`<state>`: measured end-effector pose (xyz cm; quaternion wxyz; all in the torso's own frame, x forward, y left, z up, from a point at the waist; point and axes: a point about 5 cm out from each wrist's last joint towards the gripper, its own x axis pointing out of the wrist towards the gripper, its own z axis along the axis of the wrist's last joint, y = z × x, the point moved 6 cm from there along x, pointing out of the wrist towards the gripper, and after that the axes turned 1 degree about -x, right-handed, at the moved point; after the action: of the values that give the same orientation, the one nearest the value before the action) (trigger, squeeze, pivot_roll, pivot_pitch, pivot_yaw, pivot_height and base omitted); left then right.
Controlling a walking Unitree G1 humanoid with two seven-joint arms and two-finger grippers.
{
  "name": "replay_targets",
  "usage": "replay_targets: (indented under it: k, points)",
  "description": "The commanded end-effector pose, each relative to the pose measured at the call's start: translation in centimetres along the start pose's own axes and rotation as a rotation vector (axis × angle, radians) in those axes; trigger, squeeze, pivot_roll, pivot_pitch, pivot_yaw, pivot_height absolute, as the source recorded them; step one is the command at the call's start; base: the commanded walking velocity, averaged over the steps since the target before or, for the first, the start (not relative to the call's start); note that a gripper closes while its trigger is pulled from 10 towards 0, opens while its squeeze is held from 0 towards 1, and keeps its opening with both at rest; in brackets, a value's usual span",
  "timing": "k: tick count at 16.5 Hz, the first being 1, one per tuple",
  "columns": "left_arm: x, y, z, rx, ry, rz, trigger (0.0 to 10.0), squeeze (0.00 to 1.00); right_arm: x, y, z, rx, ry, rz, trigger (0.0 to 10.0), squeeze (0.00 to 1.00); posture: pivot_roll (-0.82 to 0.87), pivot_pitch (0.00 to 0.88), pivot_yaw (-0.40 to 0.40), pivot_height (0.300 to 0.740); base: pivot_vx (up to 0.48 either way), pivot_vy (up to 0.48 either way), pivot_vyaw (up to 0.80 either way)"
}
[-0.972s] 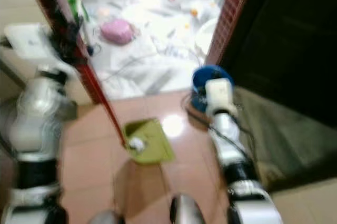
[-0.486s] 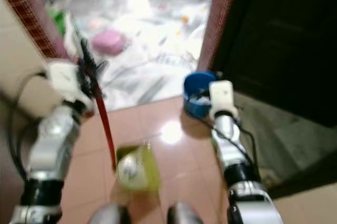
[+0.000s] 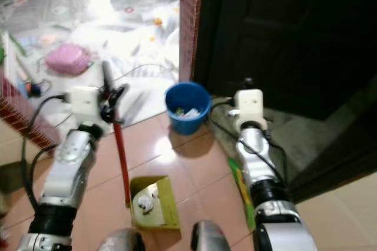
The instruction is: Sweep floor
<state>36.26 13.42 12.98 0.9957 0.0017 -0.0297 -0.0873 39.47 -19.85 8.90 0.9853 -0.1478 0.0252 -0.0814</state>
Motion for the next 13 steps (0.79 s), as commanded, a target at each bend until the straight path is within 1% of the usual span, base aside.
replay_targets:
  k: [1, 3, 5, 6, 8, 9, 11, 12, 13]
  points:
    - [0.1, 0.9, 1.2, -0.017, -0.056, 0.024, 10.0, 0.0, 0.0, 0.2, 0.1, -0.039, -0.006, 0.01, 10.0, 0.0, -0.01, 0.101, -0.027, 0.74, 0.0, 0.0, 0.0]
    - [0.0, 1.1, 0.4, -0.009, -0.042, 0.029, 10.0, 0.0, -0.1, 0.3, 0.2, -0.04, -0.01, 0.015, 10.0, 0.0, -0.01, 0.098, -0.028, 0.74, 0.0, 0.0, 0.0]
    - [-0.3, 1.0, -0.1, 0.004, -0.045, 0.016, 10.0, 0.0, -0.1, 0.4, 0.2, -0.031, -0.016, 0.023, 10.0, 0.0, -0.01, 0.098, -0.029, 0.74, 0.0, 0.0, 0.0]
    - [-0.3, 1.3, 0.0, 0.0, -0.052, 0.035, 10.0, 0.0, -0.1, 0.5, 0.3, -0.027, -0.019, 0.027, 10.0, 0.0, -0.01, 0.098, -0.031, 0.74, 0.0, 0.0, 0.0]
    - [-0.2, 2.5, 1.5, -0.005, -0.109, 0.093, 10.0, 0.0, -0.1, 0.4, 0.2, -0.025, -0.015, 0.028, 10.0, 0.0, -0.01, 0.099, -0.032, 0.74, 0.0, 0.0, 0.0]
    - [-0.2, 2.8, 2.0, -0.009, -0.122, 0.105, 10.0, 0.0, -0.1, 0.4, 0.2, -0.026, -0.014, 0.029, 10.0, 0.0, -0.02, 0.1, -0.034, 0.74, 0.0, 0.0, 0.0]
    - [-0.1, 4.7, 5.6, 0.007, -0.224, 0.195, 10.0, 0.0, -0.1, 0.4, 0.2, -0.027, -0.013, 0.031, 10.0, 0.0, -0.02, 0.101, -0.033, 0.74, 0.0, 0.0, 0.0]
    - [-0.1, 5.3, 7.6, 0.009, -0.28, 0.224, 10.0, 0.0, 0.0, 0.4, 0.1, -0.027, -0.013, 0.032, 10.0, 0.0, -0.01, 0.101, -0.034, 0.74, 0.0, 0.0, 0.0]
    - [0.1, 6.0, 10.2, 0.024, -0.345, 0.252, 10.0, 0.0, 0.0, 0.5, 0.1, -0.028, -0.01, 0.034, 10.0, 0.0, -0.01, 0.101, -0.036, 0.74, 0.0, 0.0, 0.0]
